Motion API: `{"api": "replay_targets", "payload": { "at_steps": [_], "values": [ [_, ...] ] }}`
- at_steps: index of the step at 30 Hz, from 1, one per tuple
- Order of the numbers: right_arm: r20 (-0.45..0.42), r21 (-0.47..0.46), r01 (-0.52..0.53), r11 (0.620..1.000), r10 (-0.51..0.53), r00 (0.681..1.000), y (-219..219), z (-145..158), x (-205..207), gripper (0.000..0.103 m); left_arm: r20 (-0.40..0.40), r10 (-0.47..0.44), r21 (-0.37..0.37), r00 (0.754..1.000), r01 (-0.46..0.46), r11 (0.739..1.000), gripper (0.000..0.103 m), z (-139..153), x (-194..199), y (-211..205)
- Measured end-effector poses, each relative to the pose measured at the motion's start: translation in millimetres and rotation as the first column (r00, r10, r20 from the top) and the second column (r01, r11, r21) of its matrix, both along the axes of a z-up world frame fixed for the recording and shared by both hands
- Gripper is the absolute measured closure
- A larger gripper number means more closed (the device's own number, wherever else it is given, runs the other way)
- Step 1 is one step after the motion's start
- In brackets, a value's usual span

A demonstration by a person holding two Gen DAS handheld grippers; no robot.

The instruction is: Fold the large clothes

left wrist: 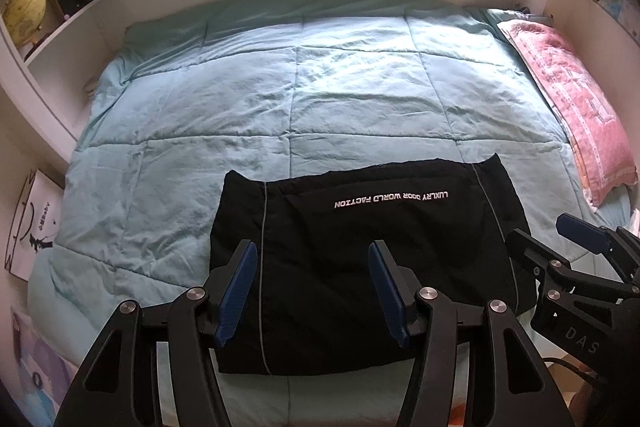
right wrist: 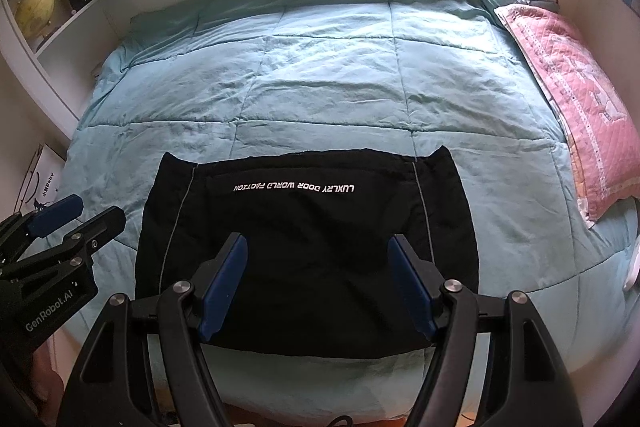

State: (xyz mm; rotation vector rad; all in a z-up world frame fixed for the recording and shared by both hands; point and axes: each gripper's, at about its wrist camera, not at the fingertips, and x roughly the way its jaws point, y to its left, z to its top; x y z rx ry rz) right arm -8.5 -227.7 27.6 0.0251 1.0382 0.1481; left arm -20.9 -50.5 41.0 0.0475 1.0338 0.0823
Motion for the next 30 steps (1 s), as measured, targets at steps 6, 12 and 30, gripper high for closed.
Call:
{"api": "replay_targets", "payload": {
  "at_steps": [6,12,30],
  "values": [
    [-0.004,0.003,-0.002,1.000,0.002,1.000,-0.3,-0.9,0.5,0.028,-0.008,-0.006,-0.002,1.000,0.006,1.000,0.044,-2.6,0.7,-0.1],
    [-0.008,0.005,-0.015,1.000,0.015,1.000,0.1,-1.3,3.2,0.028,-0.013,-0.006,-0.001,1.000,0.006,1.000,0.044,-5.6,1.0,0.8],
    [-0.020,0.004,-0.034,0.999,0.034,0.999,0.7,-6.9,8.3,0.028,0.025,-0.018,-0.030,1.000,0.018,0.999,0.044,-5.3,1.9,10.0]
  ]
}}
